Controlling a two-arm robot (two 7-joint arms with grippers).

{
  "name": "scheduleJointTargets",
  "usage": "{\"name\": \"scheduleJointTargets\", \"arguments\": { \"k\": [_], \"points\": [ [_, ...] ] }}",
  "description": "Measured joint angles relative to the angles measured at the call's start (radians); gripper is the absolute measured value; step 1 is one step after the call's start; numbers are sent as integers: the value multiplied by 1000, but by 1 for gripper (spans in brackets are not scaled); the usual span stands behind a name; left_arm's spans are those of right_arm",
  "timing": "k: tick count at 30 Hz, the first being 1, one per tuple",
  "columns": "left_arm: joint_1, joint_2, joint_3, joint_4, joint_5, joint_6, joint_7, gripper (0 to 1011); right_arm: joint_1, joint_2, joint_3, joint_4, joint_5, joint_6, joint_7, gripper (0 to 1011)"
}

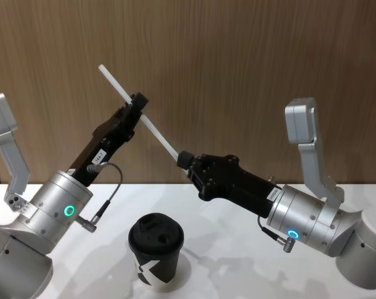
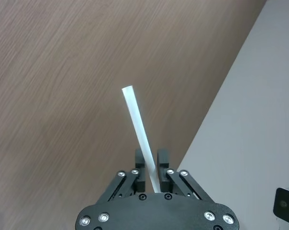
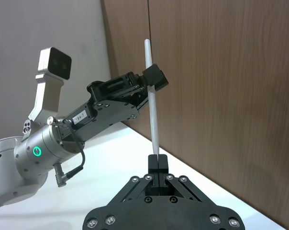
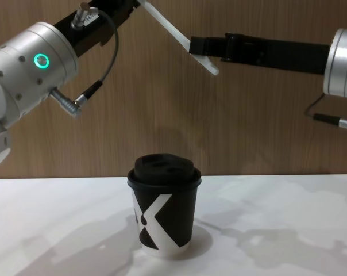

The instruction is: Pick up the straw with one hand, pass it to the other hand, and insert it into the cup.

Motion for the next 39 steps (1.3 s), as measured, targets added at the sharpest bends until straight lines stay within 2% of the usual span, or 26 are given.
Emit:
{"name": "scheduleJointTargets", "arguments": {
  "k": [2,4,19,27,28,29,38,39],
  "points": [
    [2,4,1,-5,0,-1,4,134,0,0,0,0,0,0,0,6],
    [4,6,1,-8,0,-1,7,105,0,0,0,0,0,0,0,6],
    [18,25,6,-34,-1,-12,38,8,0,0,0,0,0,0,0,7],
    [27,33,7,-44,-4,-21,53,3,0,0,0,0,0,0,0,223],
    [28,33,7,-45,-4,-21,54,4,0,0,0,0,0,0,0,223],
    [30,35,8,-47,-5,-24,57,4,0,0,0,0,0,0,0,280],
    [34,48,17,-58,3,-33,70,3,0,0,0,0,0,0,0,541],
    [34,50,18,-60,6,-34,71,4,0,0,0,0,0,0,0,599]
  ]
}}
